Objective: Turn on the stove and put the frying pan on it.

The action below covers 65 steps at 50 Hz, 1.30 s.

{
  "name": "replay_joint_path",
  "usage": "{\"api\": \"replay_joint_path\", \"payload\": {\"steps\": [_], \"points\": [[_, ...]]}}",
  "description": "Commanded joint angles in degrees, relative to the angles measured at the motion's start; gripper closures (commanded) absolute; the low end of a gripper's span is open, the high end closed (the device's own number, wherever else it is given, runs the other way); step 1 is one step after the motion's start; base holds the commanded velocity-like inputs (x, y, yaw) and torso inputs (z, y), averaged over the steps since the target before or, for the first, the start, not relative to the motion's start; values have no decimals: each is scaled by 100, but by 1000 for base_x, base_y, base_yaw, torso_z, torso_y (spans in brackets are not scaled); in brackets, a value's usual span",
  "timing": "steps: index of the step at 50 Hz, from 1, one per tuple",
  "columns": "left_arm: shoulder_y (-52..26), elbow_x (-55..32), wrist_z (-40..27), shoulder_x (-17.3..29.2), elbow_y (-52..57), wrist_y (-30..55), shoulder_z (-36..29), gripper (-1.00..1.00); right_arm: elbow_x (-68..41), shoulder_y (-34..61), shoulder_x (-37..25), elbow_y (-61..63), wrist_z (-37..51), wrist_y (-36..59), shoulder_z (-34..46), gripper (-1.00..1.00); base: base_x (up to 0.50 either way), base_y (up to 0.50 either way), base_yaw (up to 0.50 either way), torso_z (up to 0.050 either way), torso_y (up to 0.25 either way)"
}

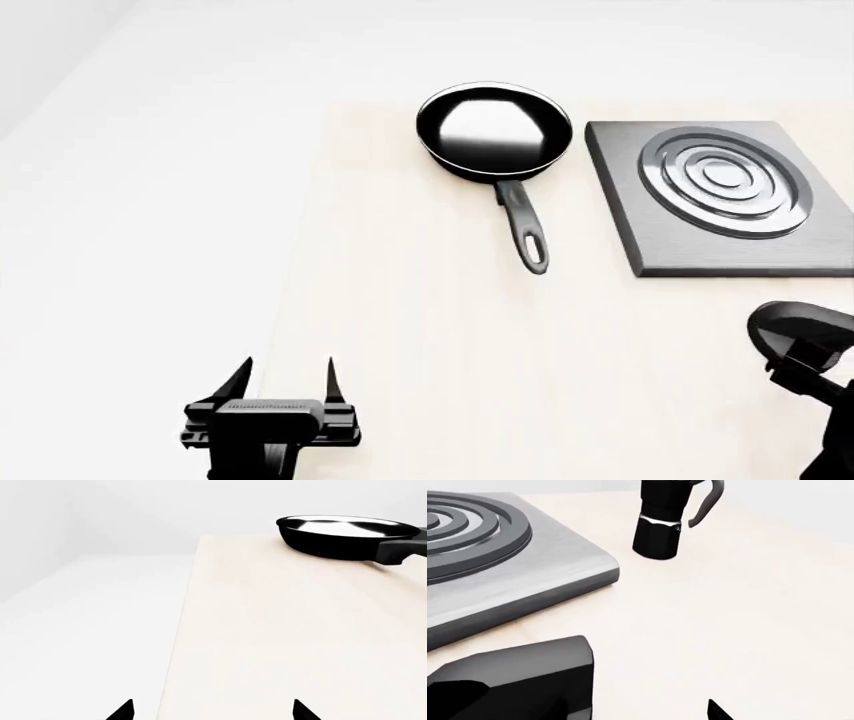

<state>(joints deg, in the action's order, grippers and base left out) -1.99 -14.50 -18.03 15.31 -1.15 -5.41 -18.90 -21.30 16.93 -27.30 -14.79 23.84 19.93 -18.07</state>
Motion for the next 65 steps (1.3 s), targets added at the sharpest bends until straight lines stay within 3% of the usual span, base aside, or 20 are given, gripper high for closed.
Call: {"api": "replay_joint_path", "payload": {"steps": [1,15,30,38,50,65], "points": [[-11,-10,-16,9,-16,-6,-23,-100,-77,19,-6,-41,-18,27,22,-100,0,0,0,0,0],[-18,-19,-43,27,-15,-11,-50,-100,-102,-163,-116,252,60,181,-61,-100,0,0,0,0,0],[11,-32,-73,61,44,-11,-80,-100,-1448,-1425,-183,3312,291,1689,-821,-100,0,0,0,0,0],[-2,-34,-86,69,37,-10,-96,-100,-2093,-1456,-387,4398,482,2351,-1003,-100,0,0,0,0,0],[-6,-59,-99,84,46,-5,-116,-100,-3239,-514,-798,5427,1103,3471,-847,-100,0,0,0,0,0],[-31,-92,-104,101,19,-10,-134,-100,-3662,1648,-620,4912,1251,4255,756,-100,0,0,0,0,0]]}}
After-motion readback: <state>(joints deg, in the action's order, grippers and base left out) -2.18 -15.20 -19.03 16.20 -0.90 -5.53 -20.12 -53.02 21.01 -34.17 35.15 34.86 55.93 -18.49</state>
